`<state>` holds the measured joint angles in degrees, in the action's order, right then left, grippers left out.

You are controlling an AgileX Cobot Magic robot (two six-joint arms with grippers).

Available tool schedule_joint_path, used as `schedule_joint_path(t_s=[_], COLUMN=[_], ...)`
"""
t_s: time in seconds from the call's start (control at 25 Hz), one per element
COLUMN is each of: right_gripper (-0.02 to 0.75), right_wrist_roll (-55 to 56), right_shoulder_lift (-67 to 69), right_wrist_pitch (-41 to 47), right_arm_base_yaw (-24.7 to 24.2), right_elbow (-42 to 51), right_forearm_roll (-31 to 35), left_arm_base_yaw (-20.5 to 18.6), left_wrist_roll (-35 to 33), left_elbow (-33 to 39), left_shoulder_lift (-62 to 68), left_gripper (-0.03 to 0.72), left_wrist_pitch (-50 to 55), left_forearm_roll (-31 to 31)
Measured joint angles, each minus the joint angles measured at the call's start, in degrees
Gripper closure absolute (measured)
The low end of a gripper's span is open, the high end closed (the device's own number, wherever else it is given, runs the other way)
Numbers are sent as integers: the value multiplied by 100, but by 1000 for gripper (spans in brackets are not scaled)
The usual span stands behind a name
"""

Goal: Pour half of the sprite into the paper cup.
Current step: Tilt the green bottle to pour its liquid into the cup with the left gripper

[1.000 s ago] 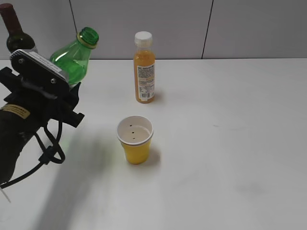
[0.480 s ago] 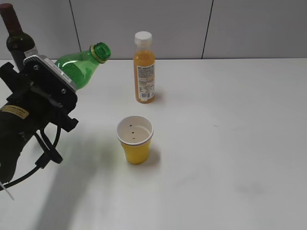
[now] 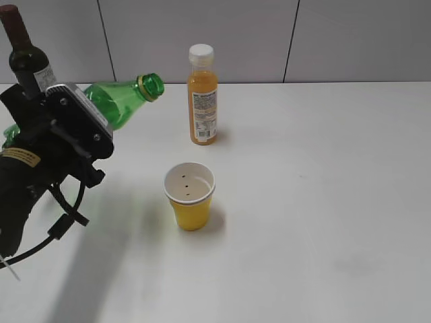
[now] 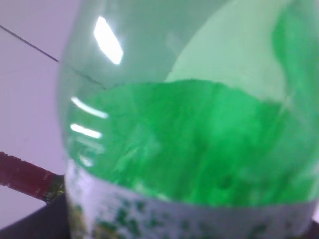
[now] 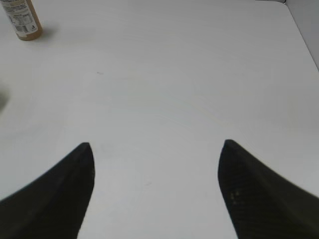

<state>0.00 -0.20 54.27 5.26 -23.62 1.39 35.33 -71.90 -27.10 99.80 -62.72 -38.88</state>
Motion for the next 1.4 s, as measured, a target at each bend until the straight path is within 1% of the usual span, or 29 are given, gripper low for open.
schedule_joint_path(t_s=[0.48,0.68,0.84,1.0,1.28,1.4], right_gripper=[155,155,154,154,155,155], right_wrist_roll=[0,0,0,0,0,0], right_shoulder_lift=[0,0,0,0,0,0], right_wrist_pitch=[0,0,0,0,0,0], right_arm_base_yaw=[0,0,0,0,0,0], right_elbow=[0,0,0,0,0,0], right_forearm_roll=[0,0,0,0,0,0], left_arm_base_yaw=[26,26,26,56,335,359], left_wrist_roll=[-717,-777,-777,-782,-999,-1038], left_elbow=[4,90,301,345,345,340], left_shoulder_lift=[45,60,64,101,527,684], left_gripper=[209,209,209,209,209,209], left_wrist_pitch=[-130,-343,-343,-343,-368,-368], left_forearm_roll=[-128,-141,-119,-75,-42,-45])
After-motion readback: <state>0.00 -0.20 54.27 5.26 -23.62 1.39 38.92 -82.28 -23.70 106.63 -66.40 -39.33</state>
